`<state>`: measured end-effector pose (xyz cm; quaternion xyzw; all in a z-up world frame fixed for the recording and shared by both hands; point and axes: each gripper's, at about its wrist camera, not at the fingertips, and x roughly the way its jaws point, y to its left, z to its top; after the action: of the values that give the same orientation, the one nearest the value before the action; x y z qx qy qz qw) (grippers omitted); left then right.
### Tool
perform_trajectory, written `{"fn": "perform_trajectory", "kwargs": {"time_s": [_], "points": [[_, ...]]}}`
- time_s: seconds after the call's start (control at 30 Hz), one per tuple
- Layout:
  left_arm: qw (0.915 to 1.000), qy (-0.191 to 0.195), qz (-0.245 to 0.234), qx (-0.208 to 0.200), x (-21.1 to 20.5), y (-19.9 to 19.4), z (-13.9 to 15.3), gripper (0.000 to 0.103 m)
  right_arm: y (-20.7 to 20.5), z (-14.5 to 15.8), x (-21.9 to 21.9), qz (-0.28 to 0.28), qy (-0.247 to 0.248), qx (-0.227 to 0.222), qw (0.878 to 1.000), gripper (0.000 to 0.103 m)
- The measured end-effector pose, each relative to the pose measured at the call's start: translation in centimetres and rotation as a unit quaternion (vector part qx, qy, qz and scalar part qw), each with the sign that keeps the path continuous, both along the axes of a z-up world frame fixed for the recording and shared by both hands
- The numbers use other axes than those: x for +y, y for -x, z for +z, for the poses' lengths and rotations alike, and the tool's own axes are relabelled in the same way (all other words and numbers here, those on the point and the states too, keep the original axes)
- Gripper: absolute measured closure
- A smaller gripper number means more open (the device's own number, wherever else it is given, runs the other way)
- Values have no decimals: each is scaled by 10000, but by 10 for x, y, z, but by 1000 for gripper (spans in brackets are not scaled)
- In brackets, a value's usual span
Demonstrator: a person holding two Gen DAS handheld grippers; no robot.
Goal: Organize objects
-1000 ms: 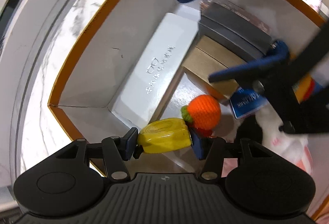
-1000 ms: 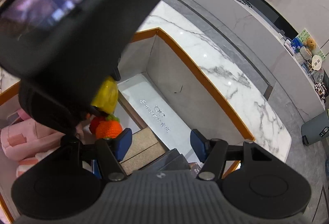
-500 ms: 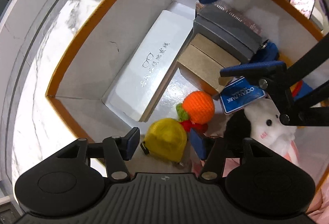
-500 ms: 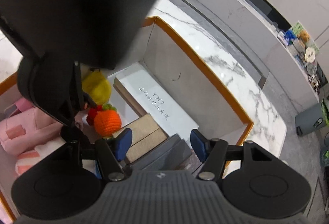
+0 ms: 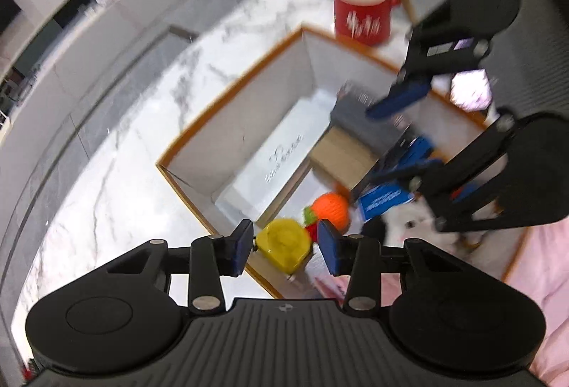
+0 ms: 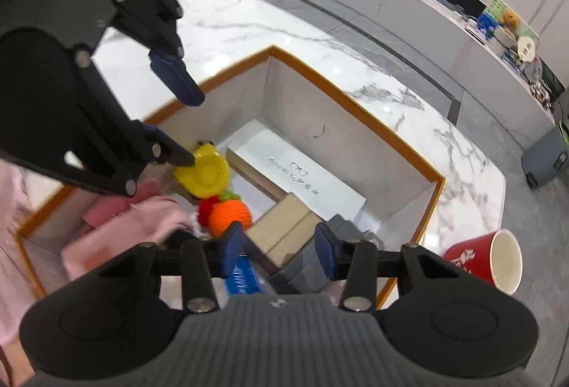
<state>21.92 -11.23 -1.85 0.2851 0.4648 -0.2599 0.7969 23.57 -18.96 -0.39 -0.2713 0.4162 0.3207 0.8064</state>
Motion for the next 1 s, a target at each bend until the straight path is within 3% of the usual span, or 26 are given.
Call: {"fn": "perform_trajectory", "kwargs": {"time_s": [0.2,0.33,0.43,0.5,0.63,0.77,0.87,0.93,1.0], "points": [[9931,795,292,-805,19,59,47,53,37,31,-6,-474,-474,-241,9975,56],[9798,1265,496,-1465,32,97,71,47,71,51,-8,-682,-662,-488,9943,54],[9675,1703,756,-1711,46,121,86,38,95,63,-13,-954,-872,-576,9899,48],[9599,1953,958,-1770,53,135,87,34,112,69,-16,-1132,-1065,-702,9854,46],[9441,2081,1465,-2097,61,156,75,29,145,71,-20,-1480,-1605,-729,9732,39],[9201,2409,2028,-2330,74,178,65,26,171,60,-16,-1806,-1996,-726,9604,34],[8993,2556,2425,-2589,83,193,54,14,190,50,-10,-1992,-2061,-909,9537,29],[8933,2519,2601,-2664,86,198,45,13,198,45,-10,-2119,-2120,-1007,9487,27],[8931,2359,2722,-2694,86,201,38,9,204,41,-10,-2267,-2182,-1090,9430,26]]}}
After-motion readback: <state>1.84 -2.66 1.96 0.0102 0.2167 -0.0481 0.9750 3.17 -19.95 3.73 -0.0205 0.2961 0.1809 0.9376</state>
